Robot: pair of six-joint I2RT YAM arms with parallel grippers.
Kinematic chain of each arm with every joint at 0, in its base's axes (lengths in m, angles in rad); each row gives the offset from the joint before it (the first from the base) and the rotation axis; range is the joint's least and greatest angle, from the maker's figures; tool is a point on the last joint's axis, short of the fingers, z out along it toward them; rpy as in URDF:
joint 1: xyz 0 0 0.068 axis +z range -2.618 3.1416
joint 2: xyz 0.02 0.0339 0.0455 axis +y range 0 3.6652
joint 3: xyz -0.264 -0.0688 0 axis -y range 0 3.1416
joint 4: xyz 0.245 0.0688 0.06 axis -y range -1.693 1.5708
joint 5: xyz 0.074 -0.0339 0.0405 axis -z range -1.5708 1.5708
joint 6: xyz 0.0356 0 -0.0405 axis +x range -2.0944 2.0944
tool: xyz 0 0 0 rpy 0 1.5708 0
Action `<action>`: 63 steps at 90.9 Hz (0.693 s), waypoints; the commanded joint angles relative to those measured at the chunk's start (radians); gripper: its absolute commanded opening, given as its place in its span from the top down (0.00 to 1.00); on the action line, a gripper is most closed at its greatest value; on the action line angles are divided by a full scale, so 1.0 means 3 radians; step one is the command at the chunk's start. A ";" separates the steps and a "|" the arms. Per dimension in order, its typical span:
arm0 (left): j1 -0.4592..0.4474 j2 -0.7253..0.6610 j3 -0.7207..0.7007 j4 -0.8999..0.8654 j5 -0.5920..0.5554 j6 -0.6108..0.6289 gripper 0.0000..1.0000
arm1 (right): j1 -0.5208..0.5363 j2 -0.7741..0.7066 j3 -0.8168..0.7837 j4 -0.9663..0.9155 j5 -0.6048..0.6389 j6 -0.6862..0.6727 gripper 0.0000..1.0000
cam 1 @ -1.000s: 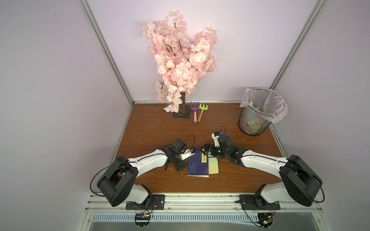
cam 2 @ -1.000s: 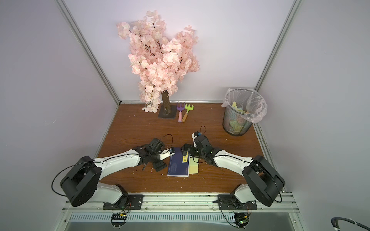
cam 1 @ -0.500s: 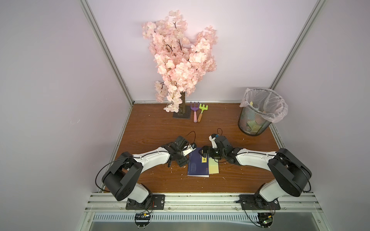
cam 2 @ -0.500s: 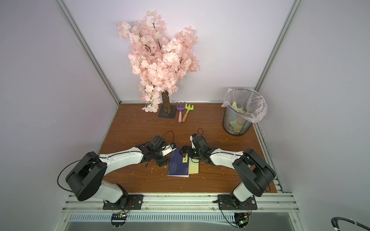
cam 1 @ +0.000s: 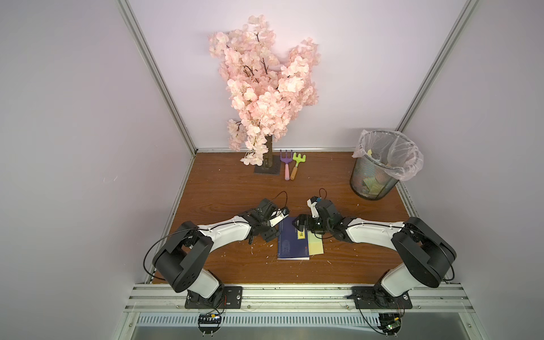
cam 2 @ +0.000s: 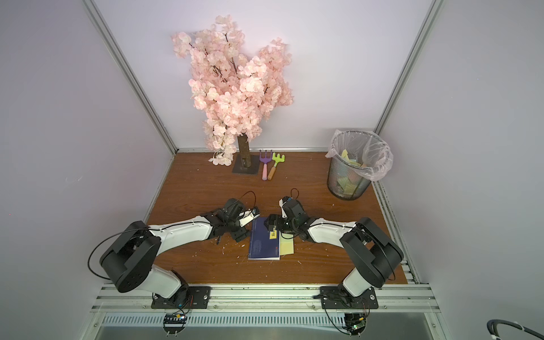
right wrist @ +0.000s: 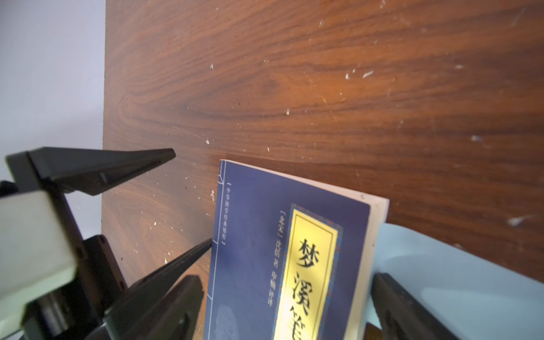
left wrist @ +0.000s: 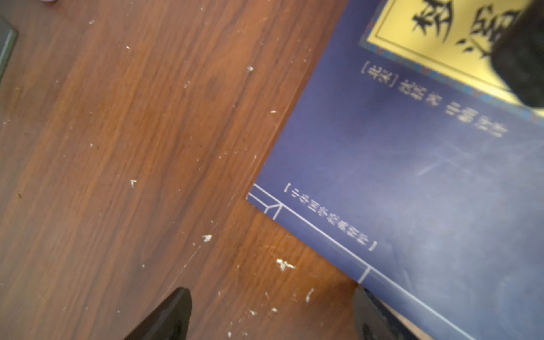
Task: Peel off the used sticky note
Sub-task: Open the book at the center of the board.
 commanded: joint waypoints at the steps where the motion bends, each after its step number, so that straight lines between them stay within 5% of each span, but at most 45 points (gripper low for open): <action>1: 0.0015 0.0211 -0.0078 -0.0154 -0.0099 -0.0012 0.14 | 0.0034 -0.0158 0.0068 0.0096 -0.0251 -0.0043 0.12; 63: 0.0015 0.0330 -0.0060 -0.0160 -0.0091 -0.0054 0.15 | 0.0208 -0.0314 0.0293 -0.0436 -0.0020 -0.0221 0.13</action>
